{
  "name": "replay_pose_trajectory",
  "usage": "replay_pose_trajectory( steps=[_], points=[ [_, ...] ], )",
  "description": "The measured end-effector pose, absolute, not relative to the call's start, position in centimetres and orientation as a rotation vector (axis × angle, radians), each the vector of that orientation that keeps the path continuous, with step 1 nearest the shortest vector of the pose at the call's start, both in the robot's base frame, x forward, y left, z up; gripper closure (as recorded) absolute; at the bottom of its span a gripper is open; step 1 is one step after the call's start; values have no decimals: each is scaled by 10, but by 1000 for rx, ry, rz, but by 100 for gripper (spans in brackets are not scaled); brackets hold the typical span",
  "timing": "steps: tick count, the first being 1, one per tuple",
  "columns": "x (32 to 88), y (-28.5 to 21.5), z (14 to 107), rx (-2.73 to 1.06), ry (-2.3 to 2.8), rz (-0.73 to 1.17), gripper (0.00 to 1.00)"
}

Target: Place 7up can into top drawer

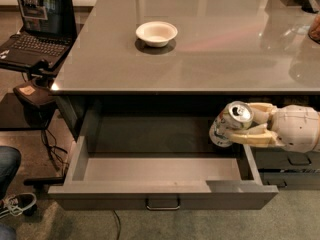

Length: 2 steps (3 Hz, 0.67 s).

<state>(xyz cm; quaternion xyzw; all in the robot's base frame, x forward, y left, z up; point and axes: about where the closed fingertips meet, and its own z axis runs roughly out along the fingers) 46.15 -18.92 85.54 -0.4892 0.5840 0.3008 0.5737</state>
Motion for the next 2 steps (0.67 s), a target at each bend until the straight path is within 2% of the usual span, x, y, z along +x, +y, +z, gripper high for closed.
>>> replay_pose_trajectory(
  steps=[1,2],
  points=[
    [480,-172,836,-1184,1422,633,100],
    [504,-124,790,-1357,1518,480,100]
  ],
)
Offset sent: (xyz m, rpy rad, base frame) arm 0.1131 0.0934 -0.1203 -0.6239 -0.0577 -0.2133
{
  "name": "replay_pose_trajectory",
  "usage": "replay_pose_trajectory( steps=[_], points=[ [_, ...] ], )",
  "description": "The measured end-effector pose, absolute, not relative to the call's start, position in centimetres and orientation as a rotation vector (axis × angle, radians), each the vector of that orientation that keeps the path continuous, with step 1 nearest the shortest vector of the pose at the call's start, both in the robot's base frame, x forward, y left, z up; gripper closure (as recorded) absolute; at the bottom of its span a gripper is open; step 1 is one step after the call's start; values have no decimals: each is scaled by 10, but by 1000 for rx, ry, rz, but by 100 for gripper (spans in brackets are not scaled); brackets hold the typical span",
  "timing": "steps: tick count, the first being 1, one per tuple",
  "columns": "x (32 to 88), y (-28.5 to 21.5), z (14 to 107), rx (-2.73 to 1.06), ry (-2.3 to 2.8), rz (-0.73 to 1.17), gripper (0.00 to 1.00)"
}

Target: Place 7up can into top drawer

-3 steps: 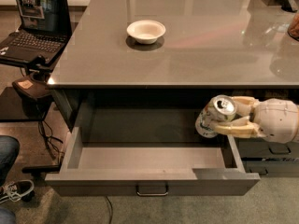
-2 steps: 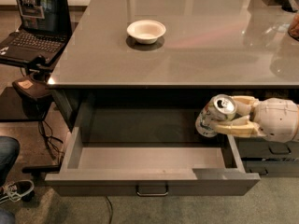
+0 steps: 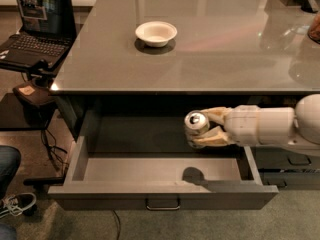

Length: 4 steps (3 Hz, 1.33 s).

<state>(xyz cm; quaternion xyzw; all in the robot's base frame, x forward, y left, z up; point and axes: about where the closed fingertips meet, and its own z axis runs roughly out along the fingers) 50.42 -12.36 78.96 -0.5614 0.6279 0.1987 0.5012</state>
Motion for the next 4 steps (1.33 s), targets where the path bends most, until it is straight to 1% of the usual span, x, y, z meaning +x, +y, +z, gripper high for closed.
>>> replay_pose_trajectory(
  steps=[1,2,3,4],
  points=[
    [522,-117,783,-1366,1523,403,100],
    [527,-113,758,-1393,1572,451,100],
    [534,-90,704,-1503,1665,560,100],
    [537,-71,700,-1536,1658,583,100]
  ],
)
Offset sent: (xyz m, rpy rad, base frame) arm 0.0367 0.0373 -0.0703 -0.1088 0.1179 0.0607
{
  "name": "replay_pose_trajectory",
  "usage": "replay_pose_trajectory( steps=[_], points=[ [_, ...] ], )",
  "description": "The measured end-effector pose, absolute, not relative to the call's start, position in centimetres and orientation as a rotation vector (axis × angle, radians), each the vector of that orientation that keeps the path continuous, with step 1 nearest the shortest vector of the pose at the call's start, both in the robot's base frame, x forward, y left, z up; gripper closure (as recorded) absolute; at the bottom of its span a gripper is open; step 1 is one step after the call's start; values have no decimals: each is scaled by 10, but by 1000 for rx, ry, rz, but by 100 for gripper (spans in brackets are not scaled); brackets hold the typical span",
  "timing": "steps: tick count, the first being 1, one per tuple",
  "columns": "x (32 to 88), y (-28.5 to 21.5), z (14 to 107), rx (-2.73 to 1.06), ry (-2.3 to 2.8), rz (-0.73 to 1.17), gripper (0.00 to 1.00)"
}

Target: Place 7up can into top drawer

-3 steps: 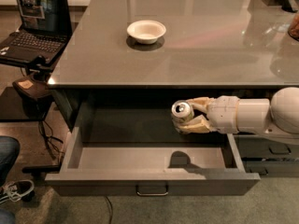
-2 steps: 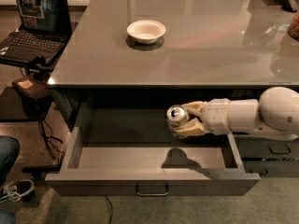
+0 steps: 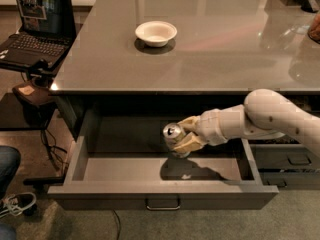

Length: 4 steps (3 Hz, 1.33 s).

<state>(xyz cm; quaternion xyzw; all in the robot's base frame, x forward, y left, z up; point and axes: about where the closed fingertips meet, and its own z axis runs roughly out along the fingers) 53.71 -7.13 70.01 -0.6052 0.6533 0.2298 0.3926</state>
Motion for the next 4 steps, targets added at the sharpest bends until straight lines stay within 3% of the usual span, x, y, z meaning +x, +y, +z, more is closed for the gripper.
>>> replay_pose_trajectory(
  steps=[1,4],
  points=[
    [537,-73,700,-1534,1660,582,82],
    [537,-73,700,-1534,1659,582,12]
  ],
)
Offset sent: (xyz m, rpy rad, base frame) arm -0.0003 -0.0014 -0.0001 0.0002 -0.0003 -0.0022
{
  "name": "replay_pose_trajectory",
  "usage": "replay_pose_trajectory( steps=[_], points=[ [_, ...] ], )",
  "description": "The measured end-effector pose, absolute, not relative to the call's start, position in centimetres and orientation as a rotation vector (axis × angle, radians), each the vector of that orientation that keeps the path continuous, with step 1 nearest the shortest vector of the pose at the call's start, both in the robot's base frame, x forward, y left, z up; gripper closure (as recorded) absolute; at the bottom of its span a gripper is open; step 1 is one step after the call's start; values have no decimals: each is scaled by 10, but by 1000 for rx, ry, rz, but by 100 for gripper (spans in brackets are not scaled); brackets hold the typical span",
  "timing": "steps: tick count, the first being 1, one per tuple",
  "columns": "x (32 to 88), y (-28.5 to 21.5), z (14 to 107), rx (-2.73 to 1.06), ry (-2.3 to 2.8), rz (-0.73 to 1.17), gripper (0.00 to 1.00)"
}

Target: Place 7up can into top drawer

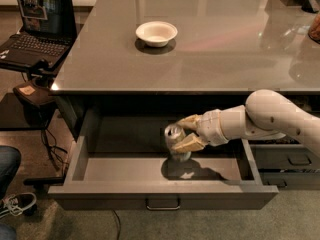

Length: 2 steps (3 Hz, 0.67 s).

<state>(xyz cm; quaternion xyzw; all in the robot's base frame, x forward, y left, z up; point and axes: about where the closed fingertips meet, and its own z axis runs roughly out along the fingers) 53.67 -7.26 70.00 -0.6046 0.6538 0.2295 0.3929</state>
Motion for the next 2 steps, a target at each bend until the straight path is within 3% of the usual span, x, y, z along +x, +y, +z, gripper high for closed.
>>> replay_pose_trajectory(
  steps=[1,2],
  points=[
    [537,-73,700,-1535,1659,583,0],
    [537,-73,700,-1535,1659,583,0]
  ],
)
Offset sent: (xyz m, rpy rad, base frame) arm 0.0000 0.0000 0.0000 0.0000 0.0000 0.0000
